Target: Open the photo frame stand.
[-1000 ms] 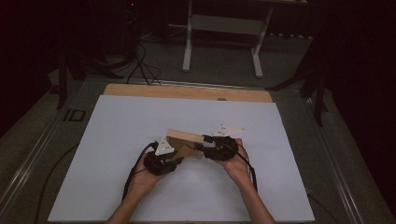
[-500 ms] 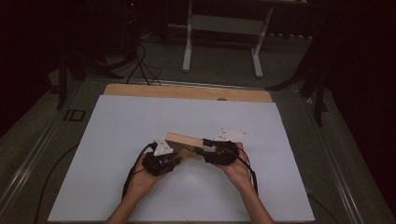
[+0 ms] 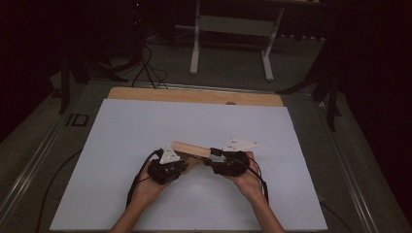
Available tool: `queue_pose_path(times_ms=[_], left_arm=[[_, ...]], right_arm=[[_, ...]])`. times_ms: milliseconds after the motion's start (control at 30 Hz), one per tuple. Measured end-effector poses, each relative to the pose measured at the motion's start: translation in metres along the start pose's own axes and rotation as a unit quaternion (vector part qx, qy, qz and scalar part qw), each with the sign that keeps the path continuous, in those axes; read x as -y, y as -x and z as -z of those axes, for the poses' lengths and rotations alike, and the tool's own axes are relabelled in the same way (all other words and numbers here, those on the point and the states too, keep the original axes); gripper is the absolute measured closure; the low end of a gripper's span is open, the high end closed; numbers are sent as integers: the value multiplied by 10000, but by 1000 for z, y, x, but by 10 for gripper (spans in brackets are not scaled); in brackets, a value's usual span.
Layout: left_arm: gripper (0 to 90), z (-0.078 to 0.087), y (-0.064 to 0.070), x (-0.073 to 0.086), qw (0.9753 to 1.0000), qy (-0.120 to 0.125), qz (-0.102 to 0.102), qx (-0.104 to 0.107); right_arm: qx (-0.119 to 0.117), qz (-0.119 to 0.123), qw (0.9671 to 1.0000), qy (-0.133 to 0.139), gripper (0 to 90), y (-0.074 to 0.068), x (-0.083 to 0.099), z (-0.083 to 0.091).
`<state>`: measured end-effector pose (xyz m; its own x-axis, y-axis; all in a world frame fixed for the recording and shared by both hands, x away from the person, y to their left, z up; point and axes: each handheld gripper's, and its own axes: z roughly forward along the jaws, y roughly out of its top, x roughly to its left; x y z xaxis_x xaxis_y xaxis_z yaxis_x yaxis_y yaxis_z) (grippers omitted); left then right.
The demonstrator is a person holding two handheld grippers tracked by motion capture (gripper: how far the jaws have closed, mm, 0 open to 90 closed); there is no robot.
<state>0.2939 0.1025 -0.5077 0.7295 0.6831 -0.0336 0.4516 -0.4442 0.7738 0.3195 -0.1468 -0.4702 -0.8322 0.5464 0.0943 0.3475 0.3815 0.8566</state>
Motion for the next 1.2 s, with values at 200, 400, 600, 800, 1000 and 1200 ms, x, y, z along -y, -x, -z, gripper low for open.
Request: queue_pose_path(times_ms=[200,400,600,800,1000,1200], left_arm=[[792,0,1,2,10000,-43,2,17],[790,0,4,4,9999,-137,-59,7],[789,-1,5,5,9998,-172,-85,13],[777,0,4,6,9998,-181,-67,20],[725,4,3,7,9999,-146,-22,4],[718,8,2,9,9999,-100,20,-23]], right_arm=[[-77,87,9999,23,522,-3,0,4],[-151,74,9998,53,512,-6,6,9],[-144,134,9998,10,497,-5,13,15],[-93,90,9999,4,491,-1,18,22],[-64,19,10000,47,491,1,22,26],[-65,1,9999,80,489,3,22,28]])
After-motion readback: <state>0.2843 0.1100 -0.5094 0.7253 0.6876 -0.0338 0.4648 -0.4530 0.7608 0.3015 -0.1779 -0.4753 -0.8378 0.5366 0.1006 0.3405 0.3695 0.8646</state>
